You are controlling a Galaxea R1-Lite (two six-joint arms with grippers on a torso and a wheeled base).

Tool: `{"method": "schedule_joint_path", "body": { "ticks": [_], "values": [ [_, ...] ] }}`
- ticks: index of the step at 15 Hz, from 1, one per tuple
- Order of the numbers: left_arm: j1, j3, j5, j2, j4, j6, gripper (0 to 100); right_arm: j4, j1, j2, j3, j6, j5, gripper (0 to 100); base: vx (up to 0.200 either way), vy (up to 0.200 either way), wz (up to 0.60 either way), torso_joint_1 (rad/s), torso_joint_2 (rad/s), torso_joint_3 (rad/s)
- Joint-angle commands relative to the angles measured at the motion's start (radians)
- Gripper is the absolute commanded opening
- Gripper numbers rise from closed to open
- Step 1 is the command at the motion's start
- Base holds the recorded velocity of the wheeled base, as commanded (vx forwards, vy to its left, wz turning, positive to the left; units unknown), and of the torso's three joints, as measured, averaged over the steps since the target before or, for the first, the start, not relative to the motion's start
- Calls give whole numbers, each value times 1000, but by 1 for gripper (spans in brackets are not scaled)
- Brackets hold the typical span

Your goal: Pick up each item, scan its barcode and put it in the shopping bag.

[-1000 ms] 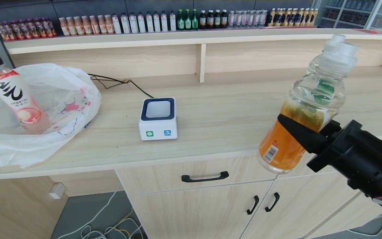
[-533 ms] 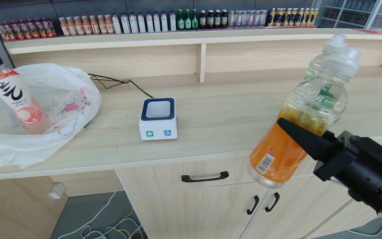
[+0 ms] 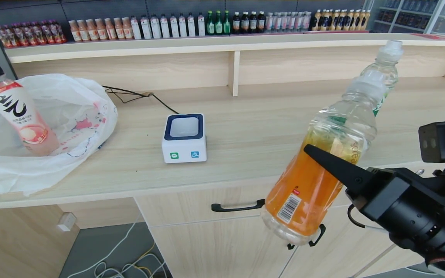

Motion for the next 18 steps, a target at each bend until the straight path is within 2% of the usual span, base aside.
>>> {"method": "schedule_joint_path", "body": {
  "ticks": [1,4,10,13,16,18],
  "values": [
    [0,0,0,0,0,0,100,-1,23,26,5,49,1,0,0,0,0,0,0,0],
    [0,0,0,0,0,0,100,-1,56,7,-4,244,-1,0,0,0,0,0,0,0],
    [1,0,0,0,0,0,100,-1,109,35,-61,481,-1,0,0,0,0,0,0,0],
    [0,0,0,0,0,0,100,-1,125,113,-110,483,-4,0,0,0,0,0,0,0],
    [0,0,0,0,0,0,100,-1,181,141,-108,483,-7,0,0,0,0,0,0,0],
    [0,0,0,0,0,0,100,-1,179,136,-107,484,-7,0,0,0,0,0,0,0]
  ]
}}
